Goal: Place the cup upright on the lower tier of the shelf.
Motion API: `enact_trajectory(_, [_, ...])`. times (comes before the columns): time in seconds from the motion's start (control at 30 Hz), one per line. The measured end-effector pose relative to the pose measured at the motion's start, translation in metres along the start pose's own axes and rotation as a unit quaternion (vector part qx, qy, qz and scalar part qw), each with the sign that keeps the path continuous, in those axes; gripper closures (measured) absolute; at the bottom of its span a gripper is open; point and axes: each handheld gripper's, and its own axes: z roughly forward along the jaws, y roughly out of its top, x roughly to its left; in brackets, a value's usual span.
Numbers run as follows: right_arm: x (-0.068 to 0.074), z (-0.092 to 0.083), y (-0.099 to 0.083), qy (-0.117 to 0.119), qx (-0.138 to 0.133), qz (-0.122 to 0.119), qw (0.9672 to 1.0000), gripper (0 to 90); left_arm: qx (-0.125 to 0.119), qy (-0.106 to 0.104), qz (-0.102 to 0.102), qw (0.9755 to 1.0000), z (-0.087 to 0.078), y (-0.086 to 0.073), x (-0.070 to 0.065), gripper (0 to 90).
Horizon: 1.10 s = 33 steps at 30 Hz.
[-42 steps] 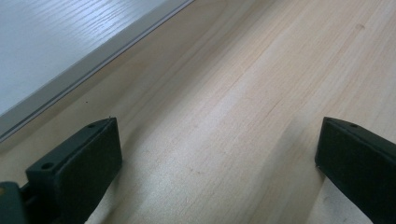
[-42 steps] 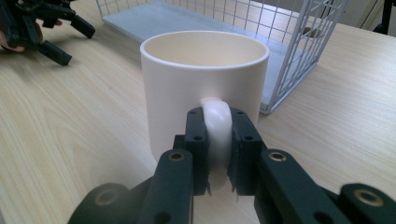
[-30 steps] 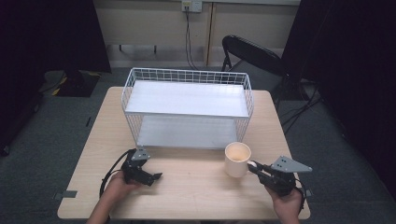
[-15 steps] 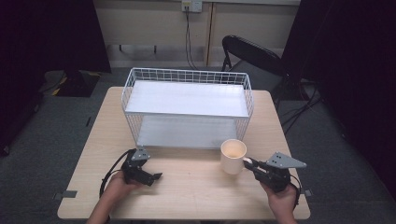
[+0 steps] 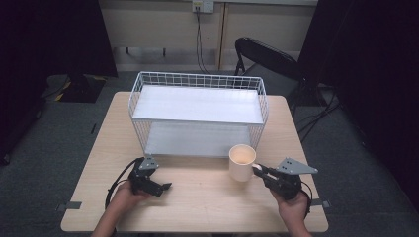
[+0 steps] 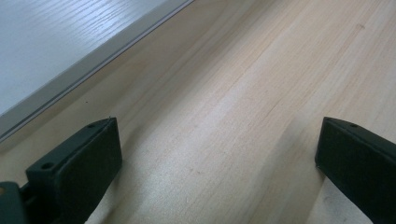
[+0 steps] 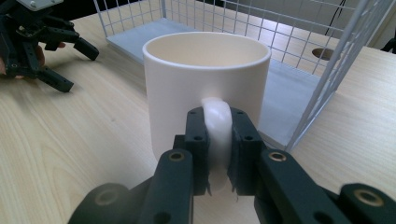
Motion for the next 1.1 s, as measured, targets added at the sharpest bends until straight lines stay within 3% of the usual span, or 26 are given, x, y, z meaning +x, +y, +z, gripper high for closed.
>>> enact_trajectory(1.1, [0.008, 0.029, 0.015, 0.003, -0.005, 0.000, 1.0000, 80.2, 0.000, 0.000, 0.000, 1.0000, 0.000, 0.000, 0.000, 0.0])
